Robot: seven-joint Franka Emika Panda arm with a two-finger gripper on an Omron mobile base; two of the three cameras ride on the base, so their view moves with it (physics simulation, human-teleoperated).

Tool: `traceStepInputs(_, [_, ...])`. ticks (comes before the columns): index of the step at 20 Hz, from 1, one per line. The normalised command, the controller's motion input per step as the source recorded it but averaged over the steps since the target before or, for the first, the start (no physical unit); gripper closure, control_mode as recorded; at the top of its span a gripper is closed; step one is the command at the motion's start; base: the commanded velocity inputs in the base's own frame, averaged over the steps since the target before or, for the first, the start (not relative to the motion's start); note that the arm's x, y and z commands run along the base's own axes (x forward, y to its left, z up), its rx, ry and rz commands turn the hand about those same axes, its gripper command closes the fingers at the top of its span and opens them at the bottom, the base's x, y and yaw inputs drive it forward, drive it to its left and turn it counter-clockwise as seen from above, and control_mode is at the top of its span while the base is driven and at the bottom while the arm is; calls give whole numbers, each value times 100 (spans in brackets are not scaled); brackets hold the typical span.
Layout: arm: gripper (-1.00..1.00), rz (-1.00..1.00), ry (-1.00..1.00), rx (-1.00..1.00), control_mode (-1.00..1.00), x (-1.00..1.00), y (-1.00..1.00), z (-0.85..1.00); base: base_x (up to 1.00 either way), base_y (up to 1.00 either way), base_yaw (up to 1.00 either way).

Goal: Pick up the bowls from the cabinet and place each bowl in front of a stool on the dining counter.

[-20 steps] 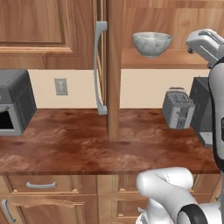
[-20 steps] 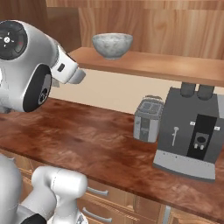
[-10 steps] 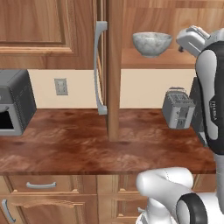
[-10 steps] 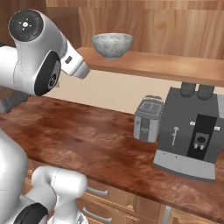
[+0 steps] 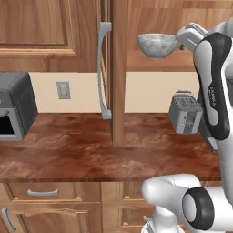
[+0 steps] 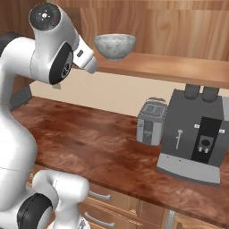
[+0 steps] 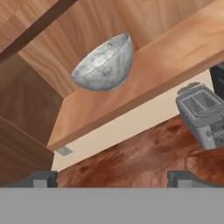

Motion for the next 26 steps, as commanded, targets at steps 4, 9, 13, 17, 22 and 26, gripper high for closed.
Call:
traceStepInputs(4, [-100,0,0,0,-100,44,-14,-14,0,0,0])
traceStepInputs(9, [-100,0,0,0,-100,48,-11,-4,0,0,0])
traceStepInputs(13, [-100,0,-1,0,-100,52,-1,0,0,0,0])
traceStepInputs(17, [-100,0,-1,0,-100,52,-1,0,0,0,0])
traceStepInputs(22, [-100,0,-5,0,-100,48,-4,0,0,0,0])
traceStepInputs(26, [-100,0,-5,0,-100,46,-5,0,0,0,0])
